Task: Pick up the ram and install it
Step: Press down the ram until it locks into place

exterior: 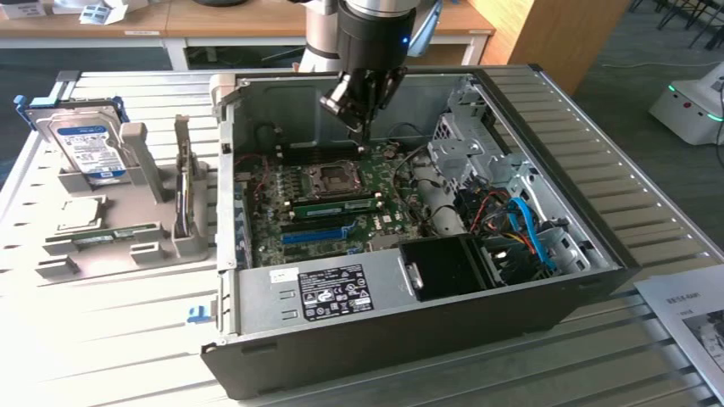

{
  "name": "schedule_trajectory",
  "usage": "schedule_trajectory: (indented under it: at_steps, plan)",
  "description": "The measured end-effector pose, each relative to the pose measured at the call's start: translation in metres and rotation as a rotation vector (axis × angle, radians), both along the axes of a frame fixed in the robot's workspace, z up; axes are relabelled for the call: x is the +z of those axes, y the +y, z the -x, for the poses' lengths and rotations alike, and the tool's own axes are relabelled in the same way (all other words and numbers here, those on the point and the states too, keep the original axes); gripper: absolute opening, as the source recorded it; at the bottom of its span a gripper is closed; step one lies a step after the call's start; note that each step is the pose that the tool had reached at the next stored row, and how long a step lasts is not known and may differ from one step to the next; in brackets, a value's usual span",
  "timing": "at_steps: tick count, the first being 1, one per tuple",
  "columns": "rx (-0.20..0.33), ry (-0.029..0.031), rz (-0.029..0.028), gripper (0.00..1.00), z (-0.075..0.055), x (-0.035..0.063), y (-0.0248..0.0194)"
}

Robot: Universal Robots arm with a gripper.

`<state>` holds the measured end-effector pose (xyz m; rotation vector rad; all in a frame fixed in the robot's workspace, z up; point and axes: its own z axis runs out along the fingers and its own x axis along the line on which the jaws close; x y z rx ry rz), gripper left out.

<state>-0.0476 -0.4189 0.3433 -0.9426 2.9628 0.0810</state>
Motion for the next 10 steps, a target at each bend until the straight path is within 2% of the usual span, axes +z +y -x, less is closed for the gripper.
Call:
schedule_trajectory:
  at_steps: [6, 8, 9, 10]
  plan:
    - [-0.079, 0.0, 0.0, 0.1, 0.0, 0.0, 0.0]
    - [-0.194, 0.0001, 0.0001, 0.1, 0.0, 0.0, 0.0]
    - [-0.221, 0.0, 0.0, 0.1, 0.0, 0.0, 0.0]
    - [-0.272, 0.0, 0.0, 0.1, 0.0, 0.0, 0.0]
